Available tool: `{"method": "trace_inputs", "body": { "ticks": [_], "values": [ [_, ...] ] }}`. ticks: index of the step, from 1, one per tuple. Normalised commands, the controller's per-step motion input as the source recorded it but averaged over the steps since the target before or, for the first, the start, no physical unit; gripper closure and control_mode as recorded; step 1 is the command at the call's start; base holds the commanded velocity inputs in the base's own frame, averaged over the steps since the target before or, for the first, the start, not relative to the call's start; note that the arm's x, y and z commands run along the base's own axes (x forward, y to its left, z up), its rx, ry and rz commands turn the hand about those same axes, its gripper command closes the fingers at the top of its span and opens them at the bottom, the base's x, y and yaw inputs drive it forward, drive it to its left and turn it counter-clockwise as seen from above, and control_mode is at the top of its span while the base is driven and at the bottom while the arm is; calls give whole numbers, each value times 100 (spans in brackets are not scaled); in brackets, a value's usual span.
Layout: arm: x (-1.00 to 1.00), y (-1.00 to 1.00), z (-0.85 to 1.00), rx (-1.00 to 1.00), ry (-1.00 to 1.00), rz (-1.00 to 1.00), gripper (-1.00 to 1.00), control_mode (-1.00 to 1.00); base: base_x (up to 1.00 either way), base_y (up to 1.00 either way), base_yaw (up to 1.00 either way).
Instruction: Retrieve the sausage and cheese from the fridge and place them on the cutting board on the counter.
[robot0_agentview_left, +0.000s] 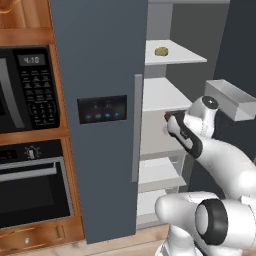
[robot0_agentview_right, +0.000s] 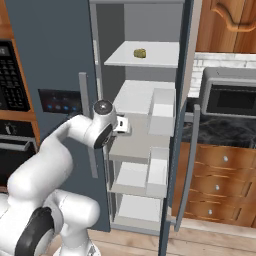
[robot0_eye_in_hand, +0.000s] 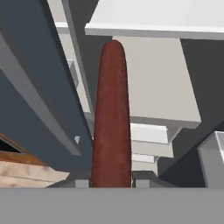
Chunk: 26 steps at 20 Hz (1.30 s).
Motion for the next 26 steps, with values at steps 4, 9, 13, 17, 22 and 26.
{"method": "trace_inputs", "body": {
  "ticks": [4, 9, 13, 17, 22, 26],
  "values": [
    [-74, 18, 21, 0, 0, -10, 100, -100, 0, 0, 0],
    [-70, 14, 24, 0, 0, -14, 100, -100, 0, 0, 0],
    [-80, 8, 21, 0, 0, -8, 100, -100, 0, 0, 0],
    [-68, 8, 24, 0, 0, -5, 100, -100, 0, 0, 0],
    [-50, 14, 10, 1, -10, -1, 100, -100, 0, 0, 0],
    [-6, 2, 0, 0, 0, 0, 100, -100, 0, 0, 0]
  ]
}}
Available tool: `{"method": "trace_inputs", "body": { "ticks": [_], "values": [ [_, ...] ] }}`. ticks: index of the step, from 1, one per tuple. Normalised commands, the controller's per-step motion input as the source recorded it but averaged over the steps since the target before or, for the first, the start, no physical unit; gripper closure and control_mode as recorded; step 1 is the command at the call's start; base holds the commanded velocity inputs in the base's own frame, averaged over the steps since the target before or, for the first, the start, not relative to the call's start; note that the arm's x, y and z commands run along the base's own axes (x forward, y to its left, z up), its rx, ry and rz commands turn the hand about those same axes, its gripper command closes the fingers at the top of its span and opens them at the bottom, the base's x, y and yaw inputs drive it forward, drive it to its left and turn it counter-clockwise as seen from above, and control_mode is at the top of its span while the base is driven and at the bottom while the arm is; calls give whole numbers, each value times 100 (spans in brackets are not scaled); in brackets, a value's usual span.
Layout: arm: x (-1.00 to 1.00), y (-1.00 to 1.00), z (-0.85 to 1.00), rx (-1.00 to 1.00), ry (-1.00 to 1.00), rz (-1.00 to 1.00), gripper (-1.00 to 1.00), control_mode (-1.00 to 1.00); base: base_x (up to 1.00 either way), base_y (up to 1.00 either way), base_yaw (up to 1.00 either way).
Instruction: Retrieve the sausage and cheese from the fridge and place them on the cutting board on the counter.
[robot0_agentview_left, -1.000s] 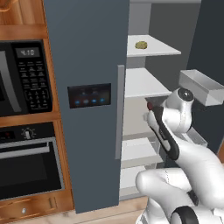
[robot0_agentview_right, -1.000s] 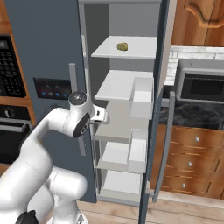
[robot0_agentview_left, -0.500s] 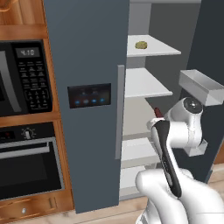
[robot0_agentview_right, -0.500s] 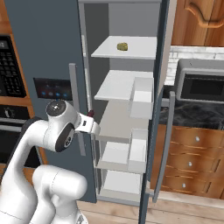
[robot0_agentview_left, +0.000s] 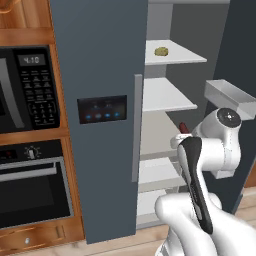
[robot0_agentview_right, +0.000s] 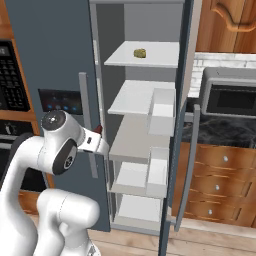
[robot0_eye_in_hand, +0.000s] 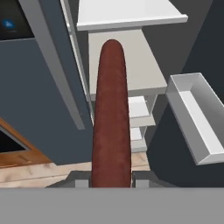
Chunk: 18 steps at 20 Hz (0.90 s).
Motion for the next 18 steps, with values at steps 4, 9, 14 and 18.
{"method": "trace_inputs", "body": {
  "ticks": [4, 9, 14, 18],
  "values": [
    [0, 0, 0, 0, 0, 0, 100, -100, 0, 0, 0],
    [0, 0, 0, 0, 0, 0, 100, -100, 0, 0, 0],
    [0, 0, 0, 0, 0, 0, 100, -100, 0, 0, 0],
    [0, 0, 0, 0, 0, 0, 100, -100, 0, 0, 0]
  ]
}}
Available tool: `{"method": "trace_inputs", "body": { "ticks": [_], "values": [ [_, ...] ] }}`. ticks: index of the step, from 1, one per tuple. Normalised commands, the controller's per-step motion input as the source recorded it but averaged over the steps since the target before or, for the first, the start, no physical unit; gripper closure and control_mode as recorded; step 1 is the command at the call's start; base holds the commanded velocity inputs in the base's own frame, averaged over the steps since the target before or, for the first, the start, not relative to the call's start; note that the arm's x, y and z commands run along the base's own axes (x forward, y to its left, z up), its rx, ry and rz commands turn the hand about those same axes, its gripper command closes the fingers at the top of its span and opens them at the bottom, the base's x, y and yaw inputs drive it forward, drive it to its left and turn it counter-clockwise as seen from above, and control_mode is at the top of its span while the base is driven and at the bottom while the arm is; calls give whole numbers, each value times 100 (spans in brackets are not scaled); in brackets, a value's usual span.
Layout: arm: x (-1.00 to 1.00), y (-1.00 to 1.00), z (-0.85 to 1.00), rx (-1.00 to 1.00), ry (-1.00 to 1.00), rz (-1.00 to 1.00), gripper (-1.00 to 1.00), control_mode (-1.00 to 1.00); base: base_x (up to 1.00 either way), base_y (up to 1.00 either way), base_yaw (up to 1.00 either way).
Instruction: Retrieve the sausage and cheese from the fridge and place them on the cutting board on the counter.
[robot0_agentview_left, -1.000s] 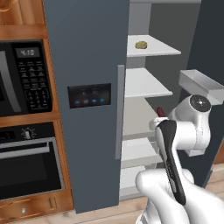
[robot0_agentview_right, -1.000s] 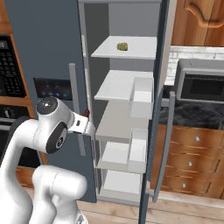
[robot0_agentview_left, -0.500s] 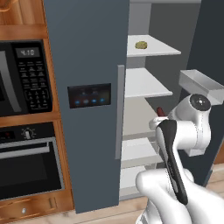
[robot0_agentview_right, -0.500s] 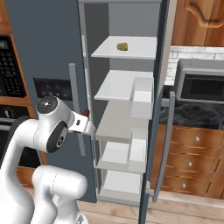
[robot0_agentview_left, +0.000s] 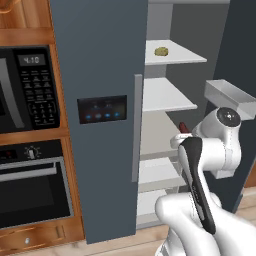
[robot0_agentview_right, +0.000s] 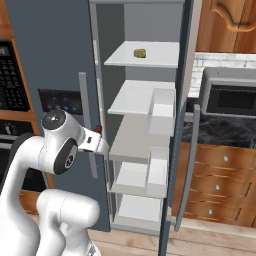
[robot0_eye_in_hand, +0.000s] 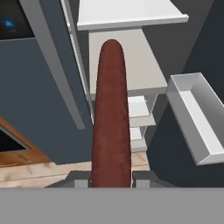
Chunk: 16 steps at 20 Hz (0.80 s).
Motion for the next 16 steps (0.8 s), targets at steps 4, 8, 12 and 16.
{"method": "trace_inputs", "body": {
  "ticks": [4, 8, 12, 16],
  "values": [
    [0, 0, 0, 0, 0, 0, 100, -100, 0, 0, 0],
    [0, 0, 0, 0, 0, 0, 100, -100, 0, 0, 0],
    [0, 0, 0, 0, 0, 0, 100, 100, 0, 0, 0],
    [0, 0, 0, 0, 0, 0, 100, 100, -34, -3, -3]
  ]
}}
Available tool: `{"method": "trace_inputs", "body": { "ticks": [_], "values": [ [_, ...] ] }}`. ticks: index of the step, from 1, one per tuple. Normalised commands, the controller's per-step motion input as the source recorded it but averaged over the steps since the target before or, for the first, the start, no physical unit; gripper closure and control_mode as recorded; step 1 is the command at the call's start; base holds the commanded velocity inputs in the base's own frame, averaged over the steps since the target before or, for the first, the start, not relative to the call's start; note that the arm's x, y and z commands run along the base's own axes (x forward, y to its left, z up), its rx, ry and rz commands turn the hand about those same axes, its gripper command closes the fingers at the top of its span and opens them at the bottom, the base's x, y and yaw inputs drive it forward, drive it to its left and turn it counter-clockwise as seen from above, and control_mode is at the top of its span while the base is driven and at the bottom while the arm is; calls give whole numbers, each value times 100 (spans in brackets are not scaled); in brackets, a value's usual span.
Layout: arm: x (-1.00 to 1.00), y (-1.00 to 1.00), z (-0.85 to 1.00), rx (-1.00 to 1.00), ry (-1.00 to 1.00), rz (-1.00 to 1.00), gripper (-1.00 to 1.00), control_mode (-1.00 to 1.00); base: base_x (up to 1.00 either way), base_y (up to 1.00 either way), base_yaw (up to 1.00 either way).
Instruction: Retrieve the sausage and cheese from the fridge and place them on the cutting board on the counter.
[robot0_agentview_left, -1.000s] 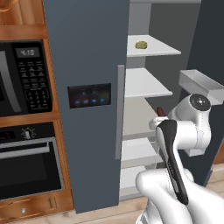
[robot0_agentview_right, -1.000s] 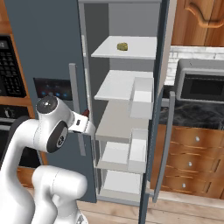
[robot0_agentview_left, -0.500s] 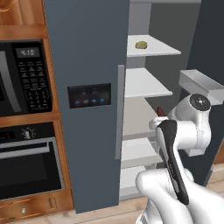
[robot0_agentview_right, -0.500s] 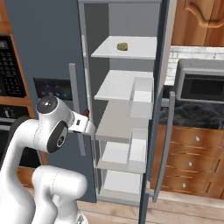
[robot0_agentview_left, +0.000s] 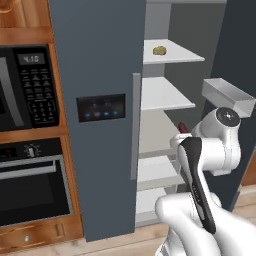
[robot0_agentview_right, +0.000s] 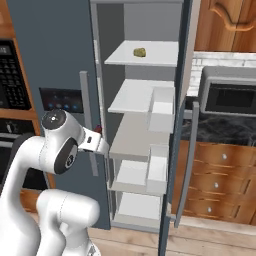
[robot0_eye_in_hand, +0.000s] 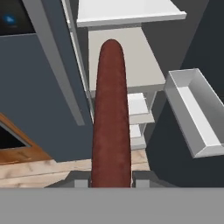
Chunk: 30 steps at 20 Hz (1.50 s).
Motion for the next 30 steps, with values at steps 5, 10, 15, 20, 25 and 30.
{"method": "trace_inputs", "body": {
  "ticks": [5, 10, 15, 20, 25, 30],
  "values": [
    [0, 0, 0, 0, 0, 0, 100, 100, -90, -4, -4],
    [0, 0, 0, 0, 0, 0, 100, 100, -81, 2, -19],
    [0, 0, 0, 0, 0, 0, 100, 100, -32, 12, -76],
    [0, 0, 0, 0, 0, 0, 100, 100, -15, 12, -87],
    [0, 0, 0, 0, 0, 0, 100, 100, 17, 1, -78],
    [0, 0, 0, 0, 0, 0, 100, 100, 89, 0, -9]
  ]
}}
